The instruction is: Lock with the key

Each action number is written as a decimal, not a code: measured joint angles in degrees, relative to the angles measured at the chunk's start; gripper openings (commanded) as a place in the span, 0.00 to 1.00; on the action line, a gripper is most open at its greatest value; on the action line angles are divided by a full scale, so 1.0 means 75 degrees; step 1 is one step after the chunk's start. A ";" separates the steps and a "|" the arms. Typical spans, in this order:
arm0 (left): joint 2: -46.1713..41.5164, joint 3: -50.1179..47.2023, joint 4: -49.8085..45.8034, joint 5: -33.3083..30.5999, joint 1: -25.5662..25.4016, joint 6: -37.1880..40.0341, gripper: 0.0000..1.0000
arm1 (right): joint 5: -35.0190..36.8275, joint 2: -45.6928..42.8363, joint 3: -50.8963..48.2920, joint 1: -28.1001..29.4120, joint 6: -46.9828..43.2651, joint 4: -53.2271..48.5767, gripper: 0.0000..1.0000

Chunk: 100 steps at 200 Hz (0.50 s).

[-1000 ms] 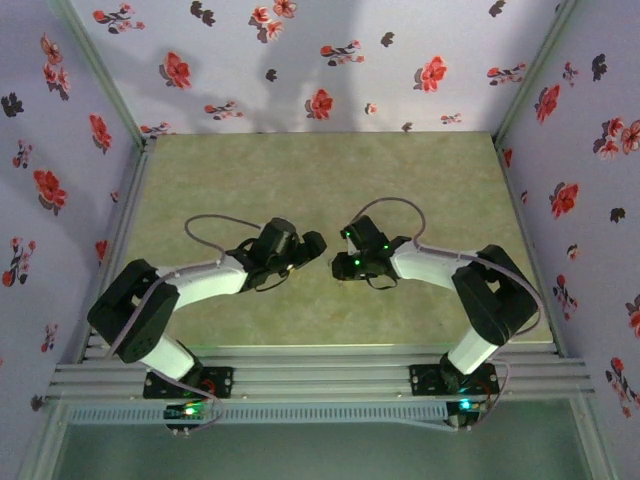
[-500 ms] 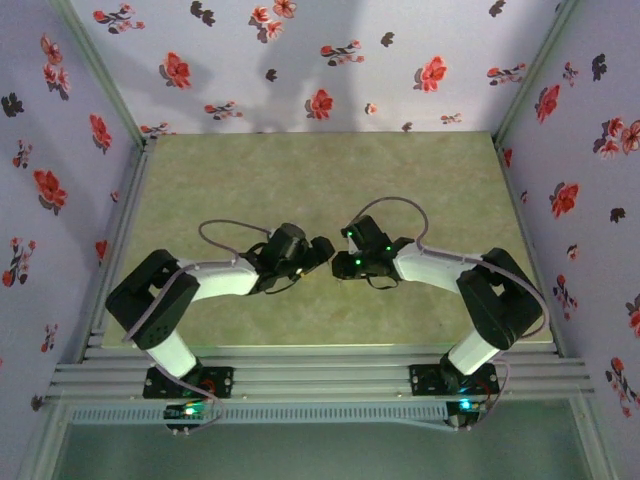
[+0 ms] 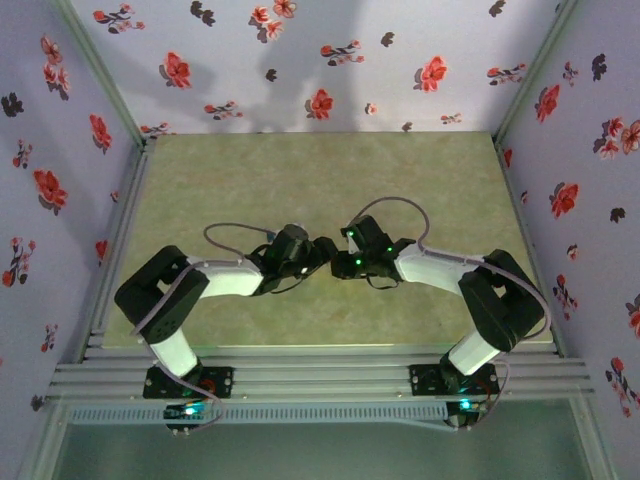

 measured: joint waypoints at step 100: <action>0.0297 -0.0026 0.0726 0.0230 -0.0006 -0.0248 0.44 | -0.0026 0.0000 -0.0032 0.0000 0.0003 0.0006 0.24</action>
